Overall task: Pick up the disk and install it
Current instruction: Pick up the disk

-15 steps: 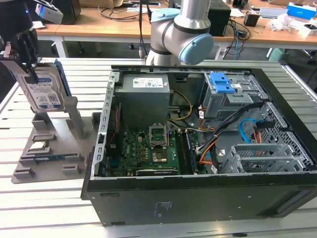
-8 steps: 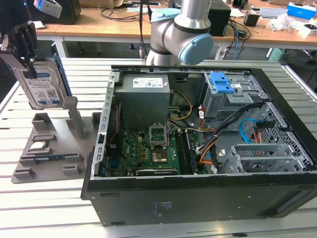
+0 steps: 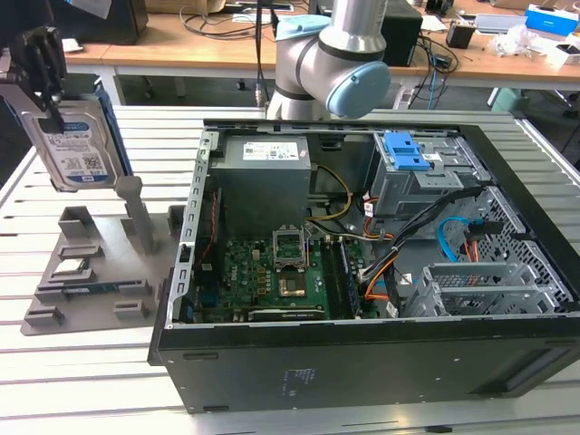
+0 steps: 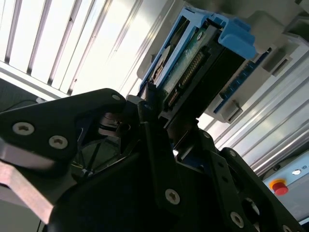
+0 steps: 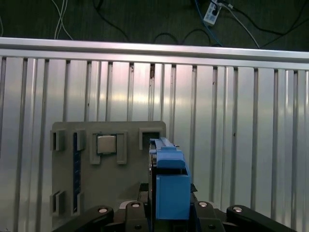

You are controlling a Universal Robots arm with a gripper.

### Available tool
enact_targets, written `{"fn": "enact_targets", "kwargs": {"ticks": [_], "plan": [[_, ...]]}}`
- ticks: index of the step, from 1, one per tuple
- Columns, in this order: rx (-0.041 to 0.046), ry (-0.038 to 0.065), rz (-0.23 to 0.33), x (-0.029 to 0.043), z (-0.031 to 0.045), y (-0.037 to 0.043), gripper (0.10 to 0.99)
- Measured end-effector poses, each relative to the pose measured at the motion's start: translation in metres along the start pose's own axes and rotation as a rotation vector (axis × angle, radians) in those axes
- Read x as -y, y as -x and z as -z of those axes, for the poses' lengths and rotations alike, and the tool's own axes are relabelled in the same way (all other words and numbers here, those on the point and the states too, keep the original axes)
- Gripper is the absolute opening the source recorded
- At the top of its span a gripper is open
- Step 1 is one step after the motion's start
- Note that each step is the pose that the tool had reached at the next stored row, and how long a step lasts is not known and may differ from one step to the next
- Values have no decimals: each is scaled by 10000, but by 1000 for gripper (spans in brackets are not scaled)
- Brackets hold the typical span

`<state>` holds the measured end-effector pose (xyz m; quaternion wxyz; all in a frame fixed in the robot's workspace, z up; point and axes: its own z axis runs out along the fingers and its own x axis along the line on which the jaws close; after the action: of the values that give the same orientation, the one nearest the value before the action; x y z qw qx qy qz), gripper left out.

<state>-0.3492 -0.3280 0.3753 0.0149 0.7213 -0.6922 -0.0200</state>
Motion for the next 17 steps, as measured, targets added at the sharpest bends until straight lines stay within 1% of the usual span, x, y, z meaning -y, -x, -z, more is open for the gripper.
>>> {"fn": "enact_targets", "kwargs": {"ticks": [3,6,8,17], "plan": [[-1,6,0,2,36,7,365],[-1,17,0,7,100,17,365],[0,30,0,11,165,25,365],[1,58,0,20,296,42,365]]}}
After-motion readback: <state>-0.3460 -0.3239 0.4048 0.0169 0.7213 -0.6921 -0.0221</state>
